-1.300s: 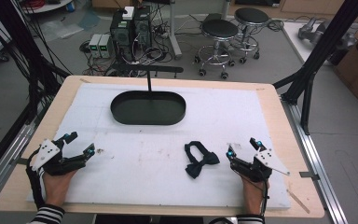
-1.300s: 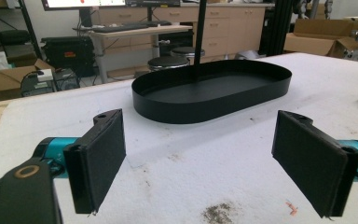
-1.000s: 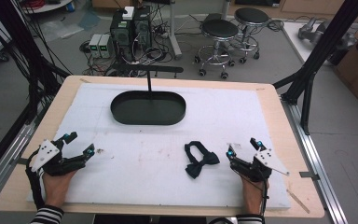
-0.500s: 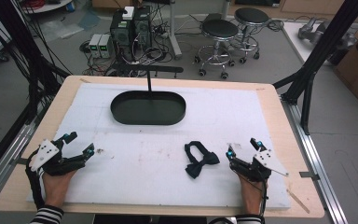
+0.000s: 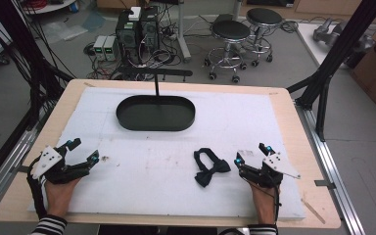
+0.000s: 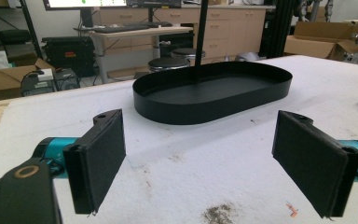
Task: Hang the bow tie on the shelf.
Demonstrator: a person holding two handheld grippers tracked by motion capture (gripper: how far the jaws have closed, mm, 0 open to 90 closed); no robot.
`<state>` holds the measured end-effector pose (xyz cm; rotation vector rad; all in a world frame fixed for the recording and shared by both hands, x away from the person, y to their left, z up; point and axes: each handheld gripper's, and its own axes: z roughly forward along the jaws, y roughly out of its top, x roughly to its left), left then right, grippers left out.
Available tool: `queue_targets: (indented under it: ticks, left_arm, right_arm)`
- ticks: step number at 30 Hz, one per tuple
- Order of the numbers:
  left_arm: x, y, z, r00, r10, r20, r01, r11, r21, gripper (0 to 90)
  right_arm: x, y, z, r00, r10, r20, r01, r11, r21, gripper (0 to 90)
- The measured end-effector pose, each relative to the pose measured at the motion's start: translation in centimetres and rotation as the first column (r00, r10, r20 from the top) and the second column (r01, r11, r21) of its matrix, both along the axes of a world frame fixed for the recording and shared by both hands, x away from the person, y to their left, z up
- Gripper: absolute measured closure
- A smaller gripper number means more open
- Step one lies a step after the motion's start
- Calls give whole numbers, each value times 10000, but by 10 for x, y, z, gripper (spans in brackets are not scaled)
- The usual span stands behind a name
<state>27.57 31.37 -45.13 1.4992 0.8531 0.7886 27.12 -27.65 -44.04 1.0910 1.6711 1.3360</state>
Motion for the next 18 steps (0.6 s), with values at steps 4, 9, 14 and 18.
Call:
queue_targets:
  ticks: [4, 9, 14, 18]
  left_arm:
    - [0, 0, 0, 10000, -12, 3, 12, 10000, 14, 176]
    - [-1, -1, 0, 10000, -55, 61, 54, 10000, 72, 175]
    - [-1, -1, 0, 9999, -84, 84, 83, 9999, 117, 175]
    - [0, 0, 0, 10000, -57, 37, 57, 9999, 83, 175]
  right_arm:
    - [2, 2, 9, 9985, 321, -445, -313, 9993, 186, 113]
    - [4, 4, 22, 9937, 895, -669, -881, 9959, 227, 113]
    - [7, 8, 36, 9891, 1327, -638, -1316, 9911, 203, 113]
    - [11, 14, 42, 9842, 1569, -824, -1595, 9869, -259, 115]
